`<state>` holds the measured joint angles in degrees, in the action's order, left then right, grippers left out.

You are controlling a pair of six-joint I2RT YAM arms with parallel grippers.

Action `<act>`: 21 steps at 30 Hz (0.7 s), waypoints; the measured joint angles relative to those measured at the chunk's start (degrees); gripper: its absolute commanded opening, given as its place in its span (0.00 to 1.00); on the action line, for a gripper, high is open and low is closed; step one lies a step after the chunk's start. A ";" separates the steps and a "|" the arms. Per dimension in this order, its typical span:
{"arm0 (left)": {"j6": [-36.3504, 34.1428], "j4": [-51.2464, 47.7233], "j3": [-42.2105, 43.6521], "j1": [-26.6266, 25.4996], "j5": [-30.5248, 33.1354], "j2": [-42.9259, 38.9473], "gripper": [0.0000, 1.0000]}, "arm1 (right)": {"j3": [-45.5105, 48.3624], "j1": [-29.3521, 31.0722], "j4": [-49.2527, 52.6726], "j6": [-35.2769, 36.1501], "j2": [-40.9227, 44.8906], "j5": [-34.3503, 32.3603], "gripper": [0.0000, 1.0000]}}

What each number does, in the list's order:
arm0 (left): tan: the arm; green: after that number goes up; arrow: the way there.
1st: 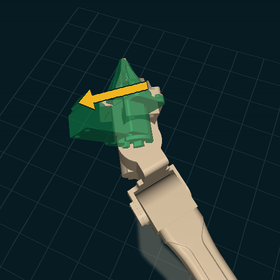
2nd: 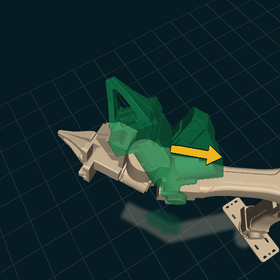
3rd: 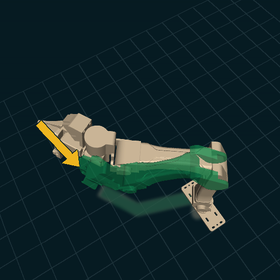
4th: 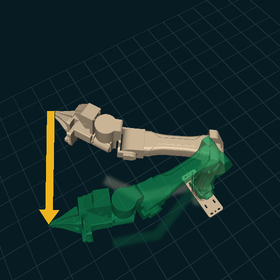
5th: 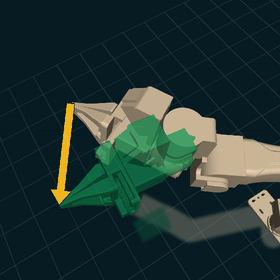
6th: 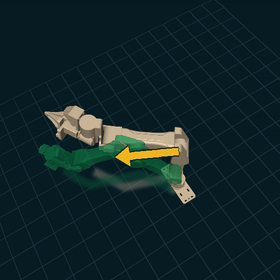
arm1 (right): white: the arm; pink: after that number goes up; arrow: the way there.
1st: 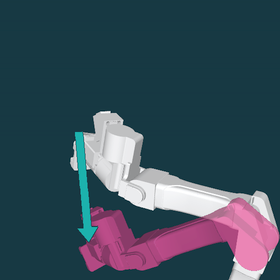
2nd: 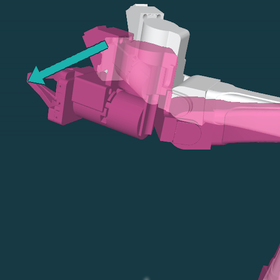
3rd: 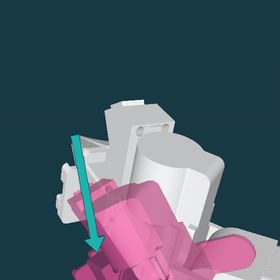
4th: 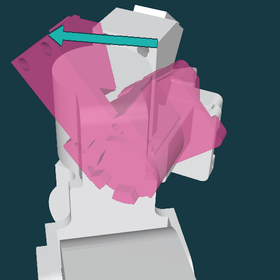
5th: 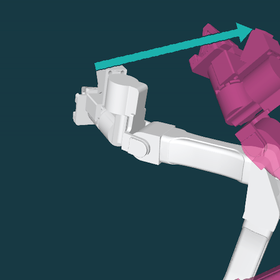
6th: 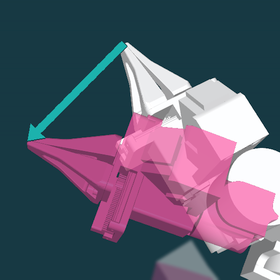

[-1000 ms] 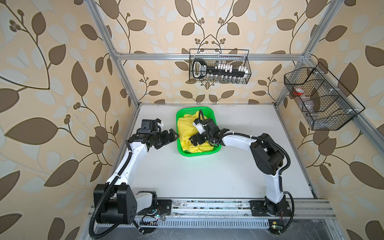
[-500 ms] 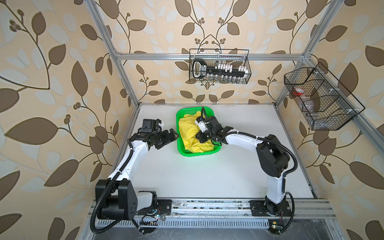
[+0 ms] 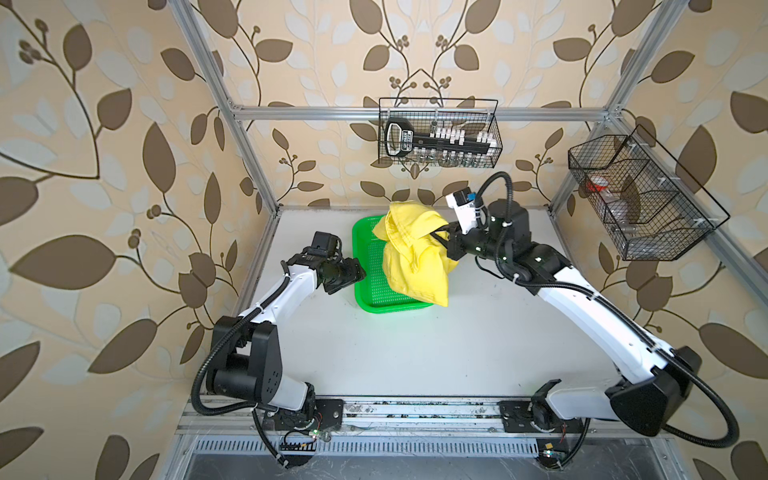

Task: Fold and stack the trousers
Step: 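Grasp the yellow trousers with the right gripper and lift them out of the basket, then drop the trousers with the right gripper while the left gripper pushes the basket away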

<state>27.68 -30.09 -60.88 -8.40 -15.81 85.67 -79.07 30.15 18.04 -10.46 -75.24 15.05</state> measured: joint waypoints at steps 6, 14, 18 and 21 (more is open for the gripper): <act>0.72 -0.13 -3.82 -1.46 4.68 5.07 0.51 | 0.00 -4.87 3.50 0.17 7.26 0.39 0.00; 0.81 -0.15 -7.32 -3.72 8.33 10.47 0.24 | 0.02 -7.78 9.46 0.94 10.71 0.39 0.00; -0.02 -0.37 -8.24 -3.96 9.09 11.28 0.12 | 0.00 -9.60 11.78 0.94 12.46 0.44 0.00; 0.98 -0.35 -9.16 -3.93 10.34 11.39 0.11 | 0.00 -12.09 13.22 0.94 14.05 0.85 0.00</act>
<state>28.67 -30.44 -70.04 -12.34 -5.48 97.06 -79.07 18.06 31.27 -9.52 -61.19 15.90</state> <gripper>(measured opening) 0.163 0.090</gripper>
